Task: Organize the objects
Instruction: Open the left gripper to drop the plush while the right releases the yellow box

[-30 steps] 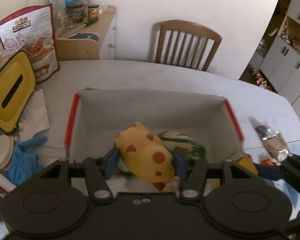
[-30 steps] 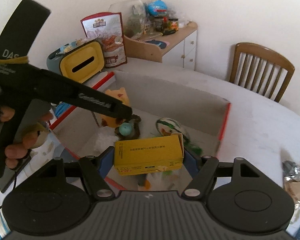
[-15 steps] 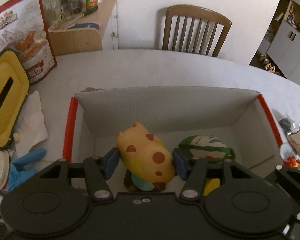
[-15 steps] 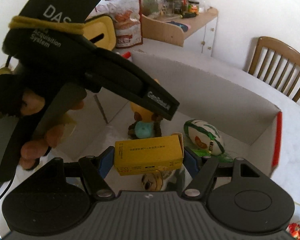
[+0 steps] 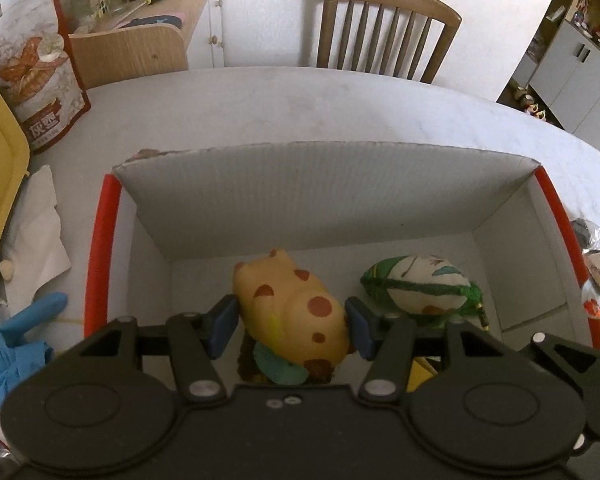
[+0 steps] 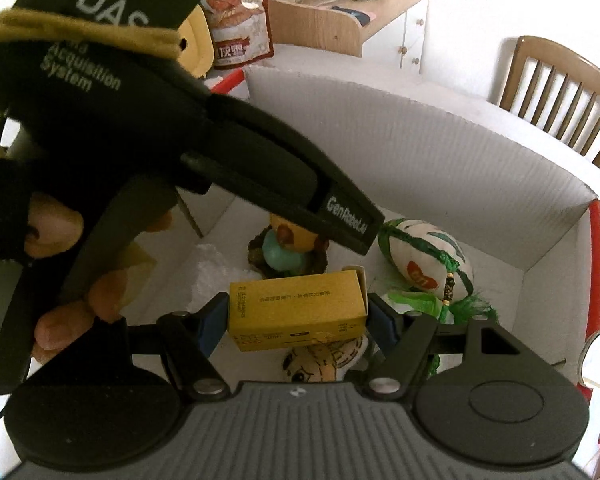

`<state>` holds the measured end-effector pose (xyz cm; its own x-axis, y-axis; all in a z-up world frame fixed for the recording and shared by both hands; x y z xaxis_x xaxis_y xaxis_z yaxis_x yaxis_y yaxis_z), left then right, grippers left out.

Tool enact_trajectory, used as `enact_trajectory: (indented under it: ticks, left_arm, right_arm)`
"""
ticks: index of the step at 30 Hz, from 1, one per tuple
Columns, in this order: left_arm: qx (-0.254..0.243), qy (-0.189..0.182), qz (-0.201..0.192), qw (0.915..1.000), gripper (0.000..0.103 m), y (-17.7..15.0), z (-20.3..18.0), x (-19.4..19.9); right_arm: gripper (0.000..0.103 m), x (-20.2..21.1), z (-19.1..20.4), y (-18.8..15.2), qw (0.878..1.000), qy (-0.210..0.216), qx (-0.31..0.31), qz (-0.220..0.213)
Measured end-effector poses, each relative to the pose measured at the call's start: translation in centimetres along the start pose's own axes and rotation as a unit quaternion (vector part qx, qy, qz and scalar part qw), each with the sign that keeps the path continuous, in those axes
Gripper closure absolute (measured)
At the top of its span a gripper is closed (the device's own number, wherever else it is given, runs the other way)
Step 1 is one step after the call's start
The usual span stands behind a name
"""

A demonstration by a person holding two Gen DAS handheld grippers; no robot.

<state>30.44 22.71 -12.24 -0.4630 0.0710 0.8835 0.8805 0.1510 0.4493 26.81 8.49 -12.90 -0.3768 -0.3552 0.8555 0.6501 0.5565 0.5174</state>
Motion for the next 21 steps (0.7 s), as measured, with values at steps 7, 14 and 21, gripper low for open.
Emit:
enact_trajectory:
  ticks: [7, 14, 21]
  left_arm:
    - [-0.004, 0.003, 0.014, 0.9999, 0.044, 0.3, -0.1, -0.8]
    - [0.002, 0.002, 0.024, 0.9997, 0.04, 0.4, 0.1, -1.2]
    - [0.003, -0.003, 0.011, 0.9999, 0.029, 0.3, -0.5, 0.0]
  right_arm:
    - [0.03, 0.0, -0.2, 0.0, 1.0, 0.001, -0.008, 0.02]
    - [0.027, 0.8, -0.6, -0.6, 1.0, 0.007, -0.008, 0.022]
    - [0.027, 2.6, -2.0, -1.5, 0.999, 0.012, -0.034, 0.011]
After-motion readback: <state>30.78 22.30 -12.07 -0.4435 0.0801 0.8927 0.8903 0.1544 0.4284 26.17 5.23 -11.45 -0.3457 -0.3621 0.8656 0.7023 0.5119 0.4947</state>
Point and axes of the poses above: each gripper's, at about its wrist camera, not at the fingertips, and x roughly against the way its jaws point, z to its left, y to its top, the point moved 2 cm from there along -x, roughly the way its jaws point, and after that the axes turned 5 degrees about -y, right-handed, at the moved point
